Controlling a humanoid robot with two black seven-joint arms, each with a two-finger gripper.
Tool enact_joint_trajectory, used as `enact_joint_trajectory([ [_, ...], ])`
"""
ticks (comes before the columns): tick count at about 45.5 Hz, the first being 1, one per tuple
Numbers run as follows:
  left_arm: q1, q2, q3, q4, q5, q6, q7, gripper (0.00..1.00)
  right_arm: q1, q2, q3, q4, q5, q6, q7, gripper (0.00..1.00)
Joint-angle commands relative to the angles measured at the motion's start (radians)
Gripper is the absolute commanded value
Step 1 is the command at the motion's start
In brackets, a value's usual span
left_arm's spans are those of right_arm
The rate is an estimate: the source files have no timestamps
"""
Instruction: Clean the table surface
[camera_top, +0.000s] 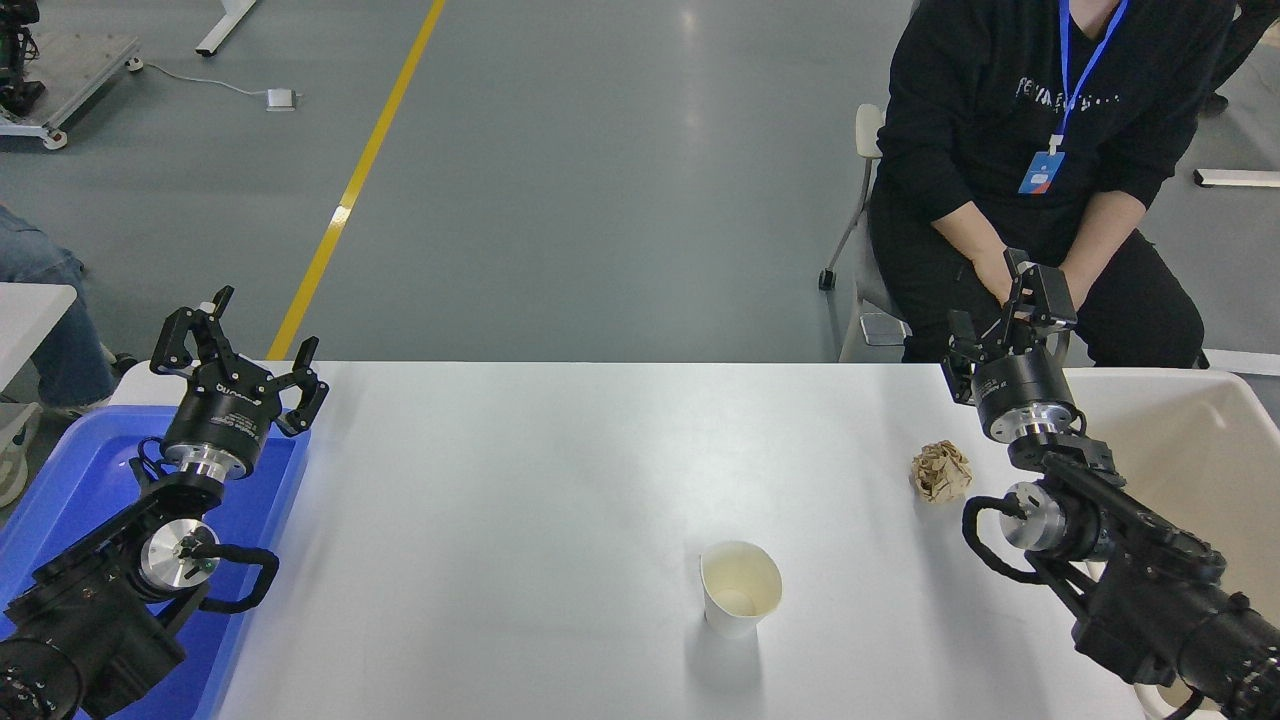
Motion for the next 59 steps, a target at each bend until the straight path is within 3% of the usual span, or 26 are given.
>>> enact_joint_trajectory([
  [1, 0.0, 0.001, 0.0, 0.0, 0.0, 0.0, 0.0, 1.0, -0.003, -0.001, 0.0, -0.002, 0.0, -0.001, 0.0, 0.99],
  [59, 0.0, 0.001, 0.0, 0.0, 0.0, 0.0, 0.0, 1.0, -0.013, -0.045, -0.003, -0.016, 0.003, 0.03, -0.002, 0.99],
])
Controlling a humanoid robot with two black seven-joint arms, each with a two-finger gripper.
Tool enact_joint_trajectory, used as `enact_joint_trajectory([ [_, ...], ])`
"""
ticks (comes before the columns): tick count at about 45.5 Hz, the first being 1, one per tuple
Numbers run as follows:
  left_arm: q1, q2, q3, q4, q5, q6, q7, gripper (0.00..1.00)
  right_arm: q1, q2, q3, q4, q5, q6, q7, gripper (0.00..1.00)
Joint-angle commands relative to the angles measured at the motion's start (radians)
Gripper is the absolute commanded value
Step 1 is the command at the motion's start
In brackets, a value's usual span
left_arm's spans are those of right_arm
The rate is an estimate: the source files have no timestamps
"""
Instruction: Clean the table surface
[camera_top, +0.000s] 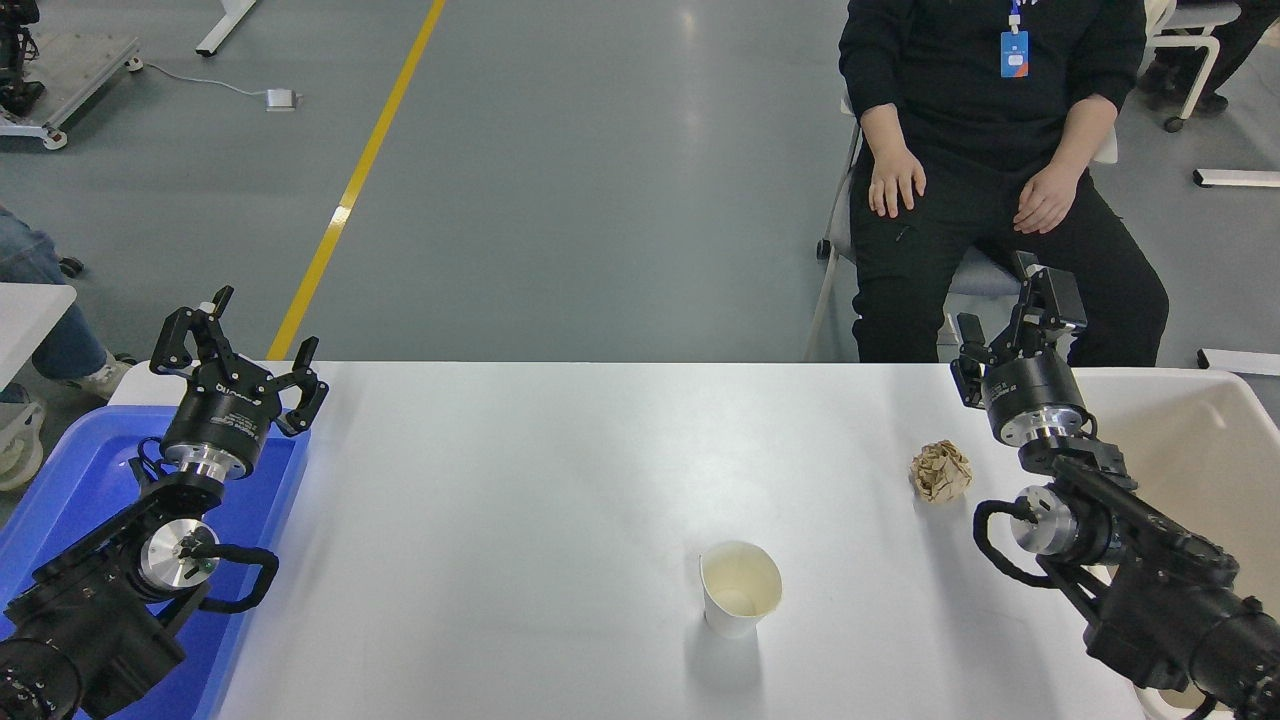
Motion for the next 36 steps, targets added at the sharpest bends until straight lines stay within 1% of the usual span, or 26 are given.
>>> enact_joint_trajectory([
  [1, 0.0, 0.001, 0.0, 0.0, 0.0, 0.0, 0.0, 1.0, -0.003, -0.013, 0.0, -0.009, 0.003, 0.01, -0.001, 0.99],
  [12, 0.0, -0.001, 0.0, 0.0, 0.0, 0.0, 0.0, 1.0, 0.01, -0.049, -0.002, -0.015, 0.0, 0.001, -0.001, 0.99],
  [19, 0.0, -0.001, 0.0, 0.0, 0.0, 0.0, 0.0, 1.0, 0.047, -0.061, -0.055, -0.073, 0.0, -0.001, -0.002, 0.99],
  [22, 0.0, 0.001, 0.0, 0.0, 0.0, 0.0, 0.0, 1.0, 0.078, -0.067, -0.111, -0.086, 0.0, -0.002, -0.004, 0.99],
  [29, 0.0, -0.001, 0.0, 0.0, 0.0, 0.0, 0.0, 1.0, 0.148, -0.139, -0.276, -0.086, 0.0, -0.003, -0.008, 0.99],
  [36, 0.0, 0.001, 0.0, 0.0, 0.0, 0.0, 0.0, 1.0, 0.26, -0.213, -0.538, -0.075, -0.002, 0.001, -0.011, 0.99],
])
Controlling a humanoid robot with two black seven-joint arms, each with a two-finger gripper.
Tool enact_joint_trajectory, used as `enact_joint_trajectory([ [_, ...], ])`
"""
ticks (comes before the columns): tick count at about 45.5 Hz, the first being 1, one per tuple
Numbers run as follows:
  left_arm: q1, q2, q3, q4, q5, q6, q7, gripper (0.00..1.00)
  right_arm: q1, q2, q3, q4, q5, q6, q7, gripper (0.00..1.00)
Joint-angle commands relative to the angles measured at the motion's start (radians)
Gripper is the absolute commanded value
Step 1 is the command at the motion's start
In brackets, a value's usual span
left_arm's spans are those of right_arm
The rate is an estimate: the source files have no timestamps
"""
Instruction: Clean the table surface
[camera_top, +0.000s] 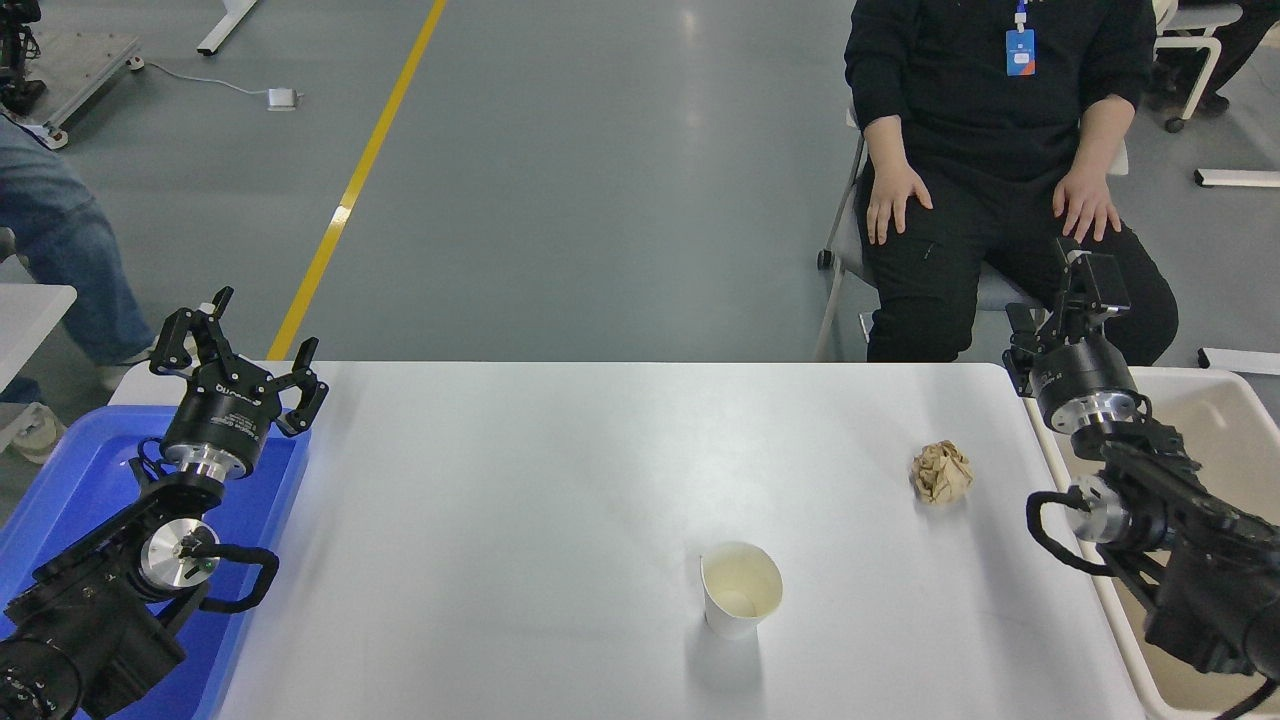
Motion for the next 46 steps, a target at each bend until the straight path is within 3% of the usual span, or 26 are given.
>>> enact_joint_trajectory([
  [1, 0.0, 0.001, 0.0, 0.0, 0.0, 0.0, 0.0, 1.0, 0.152, -0.097, -0.343, -0.001, -0.002, 0.002, -0.005, 0.99],
  [16, 0.0, -0.001, 0.0, 0.0, 0.0, 0.0, 0.0, 1.0, 0.428, -0.197, -0.831, 0.016, -0.052, 0.014, -0.005, 0.99],
  [36, 0.0, -0.001, 0.0, 0.0, 0.0, 0.0, 0.0, 1.0, 0.797, -0.262, -1.146, 0.318, -0.581, 0.028, -0.006, 0.99],
  [46, 0.0, -0.001, 0.0, 0.0, 0.0, 0.0, 0.0, 1.0, 0.945, -0.223, -1.239, 0.456, -0.687, 0.1, -0.005, 0.99],
])
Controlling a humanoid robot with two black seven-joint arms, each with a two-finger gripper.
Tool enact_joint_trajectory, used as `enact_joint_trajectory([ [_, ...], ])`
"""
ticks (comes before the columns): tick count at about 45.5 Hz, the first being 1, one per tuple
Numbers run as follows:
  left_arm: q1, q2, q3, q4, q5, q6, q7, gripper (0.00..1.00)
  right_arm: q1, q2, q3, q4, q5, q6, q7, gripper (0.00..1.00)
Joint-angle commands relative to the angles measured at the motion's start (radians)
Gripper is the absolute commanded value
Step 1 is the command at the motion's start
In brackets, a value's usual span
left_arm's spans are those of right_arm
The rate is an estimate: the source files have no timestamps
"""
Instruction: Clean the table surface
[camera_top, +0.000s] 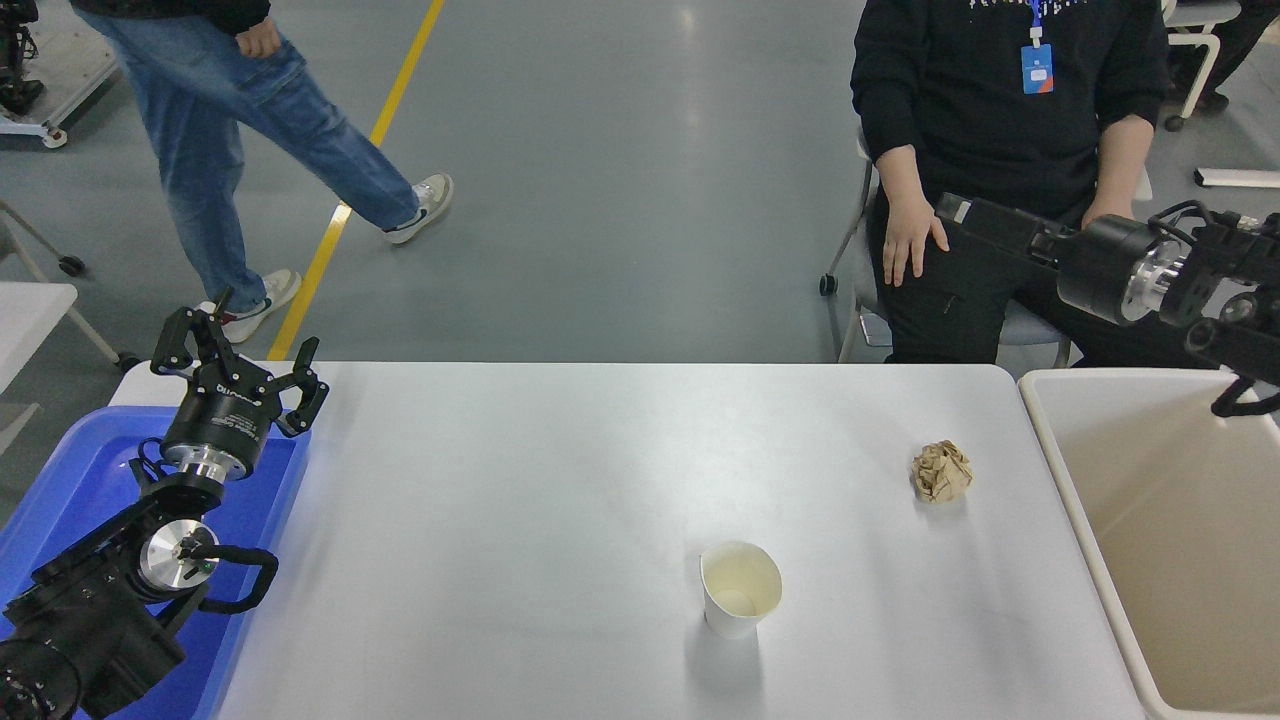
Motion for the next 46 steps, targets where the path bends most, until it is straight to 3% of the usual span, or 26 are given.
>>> enact_joint_trajectory([
  [1, 0.0, 0.0, 0.0, 0.0, 0.0, 0.0, 0.0, 1.0, 0.183, 0.038, -0.15, 0.151, -0.161, 0.058, 0.001, 0.99],
  [14, 0.0, -0.001, 0.0, 0.0, 0.0, 0.0, 0.0, 1.0, 0.238, 0.279, -0.391, 0.15, -0.199, 0.061, 0.001, 0.99],
  [26, 0.0, -0.001, 0.0, 0.0, 0.0, 0.0, 0.0, 1.0, 0.223, 0.462, -0.438, 0.144, -0.196, 0.061, 0.002, 0.99],
  [46, 0.0, -0.001, 0.0, 0.0, 0.0, 0.0, 0.0, 1.0, 0.114, 0.62, -0.475, 0.109, -0.199, 0.056, 0.002, 0.99],
])
